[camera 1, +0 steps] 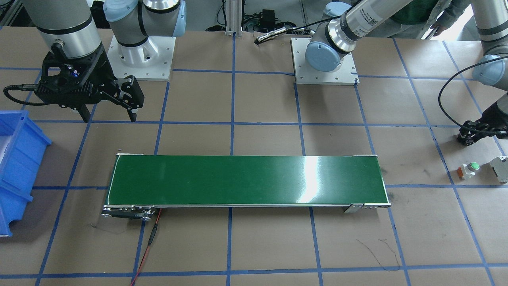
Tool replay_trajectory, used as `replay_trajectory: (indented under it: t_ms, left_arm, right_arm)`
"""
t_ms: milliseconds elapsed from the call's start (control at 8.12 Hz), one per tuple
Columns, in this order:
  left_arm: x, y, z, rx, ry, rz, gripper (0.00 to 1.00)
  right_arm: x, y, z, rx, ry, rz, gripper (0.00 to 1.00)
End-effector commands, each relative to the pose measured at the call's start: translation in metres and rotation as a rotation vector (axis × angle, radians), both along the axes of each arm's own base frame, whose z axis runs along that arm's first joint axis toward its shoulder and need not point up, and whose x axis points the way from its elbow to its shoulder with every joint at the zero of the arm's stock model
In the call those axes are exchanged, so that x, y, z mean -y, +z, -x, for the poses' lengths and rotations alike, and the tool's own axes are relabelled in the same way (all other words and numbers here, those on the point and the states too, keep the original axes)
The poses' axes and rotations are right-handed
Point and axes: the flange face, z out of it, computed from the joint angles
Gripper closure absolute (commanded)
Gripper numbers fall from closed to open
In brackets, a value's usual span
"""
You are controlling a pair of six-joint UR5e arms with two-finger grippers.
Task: Move capacitor from left to right
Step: 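Grasp the black capacitor with the left gripper and lift it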
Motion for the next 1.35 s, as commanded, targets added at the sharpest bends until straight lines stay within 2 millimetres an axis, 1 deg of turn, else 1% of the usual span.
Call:
replay_trajectory:
  t_ms: [0,123,246,369,493,616,739,862,985,1108,1232]
  left_arm:
    - [0.0,0.0,-0.001,0.002,-0.002,-0.006,0.91]
    - [0.0,0.002,-0.001,0.007,-0.004,-0.004,1.0]
    - [-0.001,0.018,-0.001,0.032,0.012,0.004,1.0]
    - [0.0,0.042,0.004,0.062,0.043,0.015,1.0]
    - [-0.005,0.078,0.012,0.104,0.062,-0.016,1.0]
    - [-0.006,0.11,0.031,0.103,0.11,-0.053,1.0]
    - [0.006,0.146,0.068,0.101,0.118,-0.05,1.0]
    - [0.019,0.168,0.107,0.081,0.127,-0.059,1.0]
    - [0.035,0.185,0.148,0.068,0.177,-0.062,1.0]
    - [0.064,0.197,0.208,0.067,0.202,-0.064,1.0]
    - [0.092,0.194,0.268,0.059,0.238,-0.074,1.0]
  right_arm:
    - [0.0,0.0,0.0,0.001,-0.001,0.001,0.0]
    - [0.0,0.0,0.0,0.001,-0.001,0.001,0.0]
    - [0.0,0.0,0.0,0.001,-0.001,0.003,0.0]
    - [0.0,-0.001,0.0,0.001,-0.001,-0.001,0.0]
    - [0.0,0.0,0.0,0.001,-0.001,0.001,0.0]
    - [0.0,0.0,0.0,0.001,-0.001,0.001,0.0]
    - [0.0,0.0,0.0,0.0,0.0,0.002,0.0]
    - [0.001,0.001,0.0,0.0,0.0,0.007,0.0]
    - [0.001,0.001,0.0,0.0,0.0,0.007,0.0]
    - [0.001,0.001,0.0,0.001,-0.001,0.007,0.0]
    - [0.001,0.001,0.0,0.0,0.0,0.009,0.0]
